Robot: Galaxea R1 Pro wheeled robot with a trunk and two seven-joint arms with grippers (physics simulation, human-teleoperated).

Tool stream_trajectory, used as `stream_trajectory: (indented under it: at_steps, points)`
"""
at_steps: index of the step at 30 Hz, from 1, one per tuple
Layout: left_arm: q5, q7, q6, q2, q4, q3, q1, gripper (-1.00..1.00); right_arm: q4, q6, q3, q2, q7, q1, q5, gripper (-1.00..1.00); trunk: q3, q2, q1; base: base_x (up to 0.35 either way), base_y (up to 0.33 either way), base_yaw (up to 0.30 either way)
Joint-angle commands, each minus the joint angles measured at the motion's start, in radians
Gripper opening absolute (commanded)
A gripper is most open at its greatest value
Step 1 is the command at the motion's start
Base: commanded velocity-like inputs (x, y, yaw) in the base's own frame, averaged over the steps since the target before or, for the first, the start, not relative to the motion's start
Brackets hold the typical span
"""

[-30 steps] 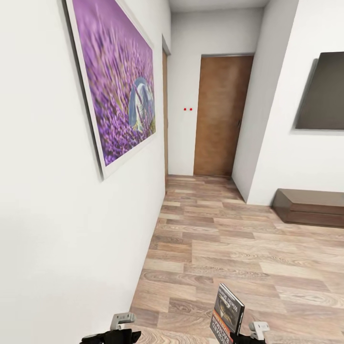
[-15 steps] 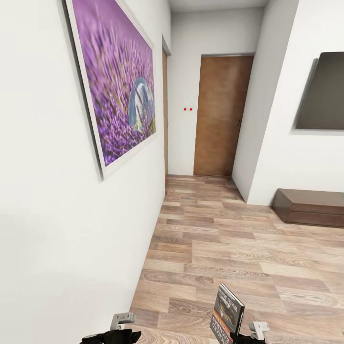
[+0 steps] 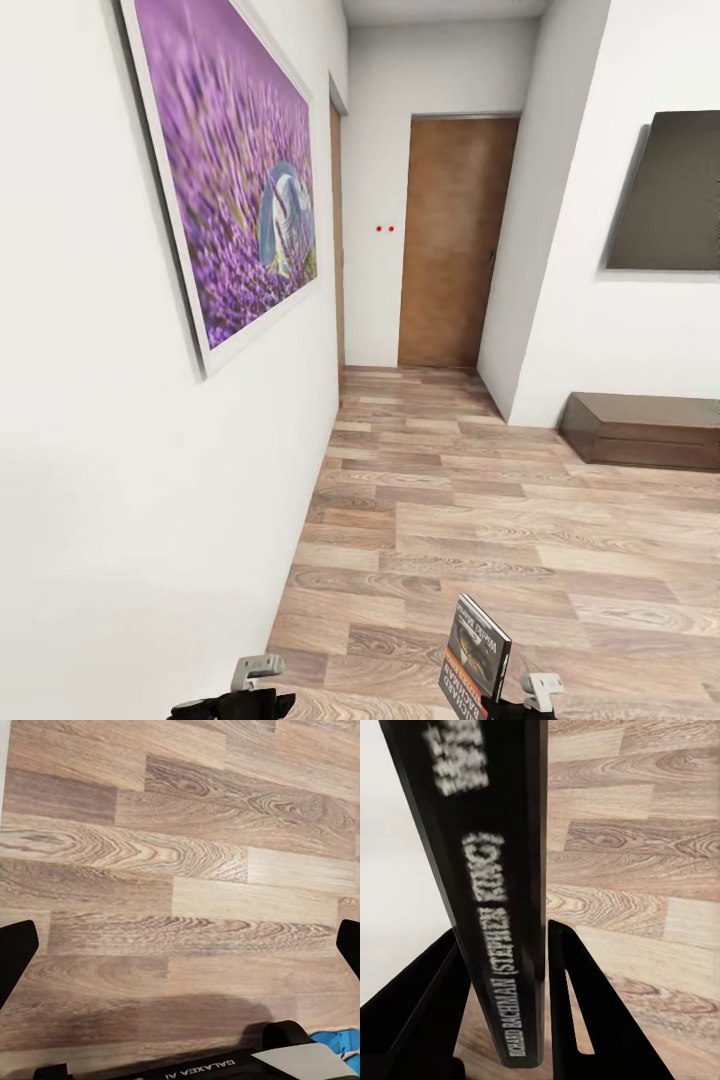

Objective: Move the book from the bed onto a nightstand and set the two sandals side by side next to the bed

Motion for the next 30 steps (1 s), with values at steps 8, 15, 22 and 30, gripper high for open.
stream_trajectory:
  at_steps: [8,15,22,30]
  points:
    - [-0.010,-0.005,0.007,-0.001,-0.002,0.009,0.000,1.00,0.001,-0.005,-0.007,0.000,0.002,-0.001,0.010,-1.00,-0.001,-0.001,0.000,0.108,0.000,-0.004]
    - [-0.010,-0.005,0.007,-0.001,-0.003,0.009,0.000,1.00,0.001,-0.005,-0.007,0.000,0.002,-0.001,0.010,-1.00,-0.001,-0.001,0.000,0.204,0.000,0.000]
    - [-0.010,-0.005,0.007,-0.001,-0.003,0.009,0.000,1.00,0.002,-0.005,-0.007,0.000,0.002,-0.001,0.010,-1.00,-0.001,-0.001,0.000,0.022,0.000,-0.086]
    - [-0.010,-0.005,0.007,-0.001,-0.003,0.009,0.000,1.00,0.001,-0.005,-0.007,0.000,0.001,-0.001,0.010,-1.00,-0.001,-0.001,0.000,0.001,0.000,-0.097]
